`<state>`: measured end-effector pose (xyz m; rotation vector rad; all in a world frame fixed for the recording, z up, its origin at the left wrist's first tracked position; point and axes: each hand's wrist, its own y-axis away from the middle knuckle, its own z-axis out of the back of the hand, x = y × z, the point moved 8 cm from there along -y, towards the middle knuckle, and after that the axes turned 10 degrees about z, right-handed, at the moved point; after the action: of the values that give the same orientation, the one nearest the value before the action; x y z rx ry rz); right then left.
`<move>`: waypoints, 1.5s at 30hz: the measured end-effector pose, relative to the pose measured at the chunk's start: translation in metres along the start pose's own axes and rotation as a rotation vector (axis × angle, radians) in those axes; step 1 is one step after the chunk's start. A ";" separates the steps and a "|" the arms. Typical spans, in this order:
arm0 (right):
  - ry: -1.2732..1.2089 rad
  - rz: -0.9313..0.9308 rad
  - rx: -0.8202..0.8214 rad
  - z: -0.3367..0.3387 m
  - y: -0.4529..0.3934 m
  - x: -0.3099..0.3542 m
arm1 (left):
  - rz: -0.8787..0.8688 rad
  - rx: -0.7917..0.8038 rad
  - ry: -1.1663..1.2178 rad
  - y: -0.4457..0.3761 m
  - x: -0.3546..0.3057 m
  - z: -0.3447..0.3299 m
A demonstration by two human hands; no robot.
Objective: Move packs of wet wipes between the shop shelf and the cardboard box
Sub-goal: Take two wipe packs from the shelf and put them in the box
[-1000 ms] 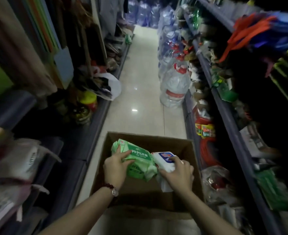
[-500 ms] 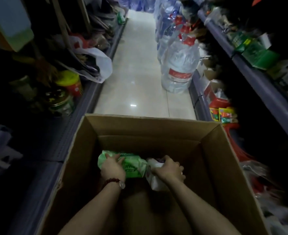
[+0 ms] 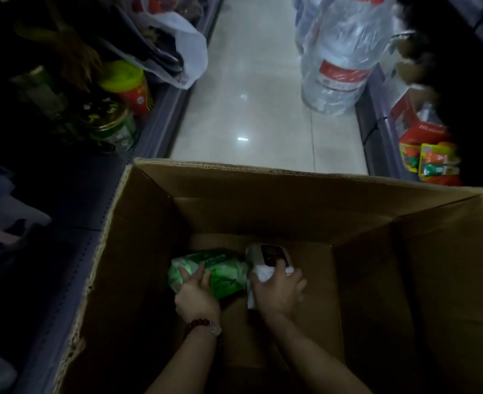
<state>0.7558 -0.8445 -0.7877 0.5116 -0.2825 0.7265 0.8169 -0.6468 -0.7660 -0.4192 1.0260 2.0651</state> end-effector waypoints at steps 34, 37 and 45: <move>-0.176 0.393 0.234 0.153 0.050 0.103 | -0.198 0.233 -0.306 0.077 -0.133 0.069; -0.266 0.432 0.122 0.217 0.089 0.133 | -0.282 0.190 -0.225 0.126 -0.174 0.118; -0.417 0.613 0.002 0.399 0.211 0.263 | -0.527 0.029 0.007 0.256 -0.296 0.330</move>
<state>0.7700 -0.7785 -0.2696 0.5824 -0.8519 1.2114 0.8269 -0.6313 -0.2549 -0.6093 0.8372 1.5757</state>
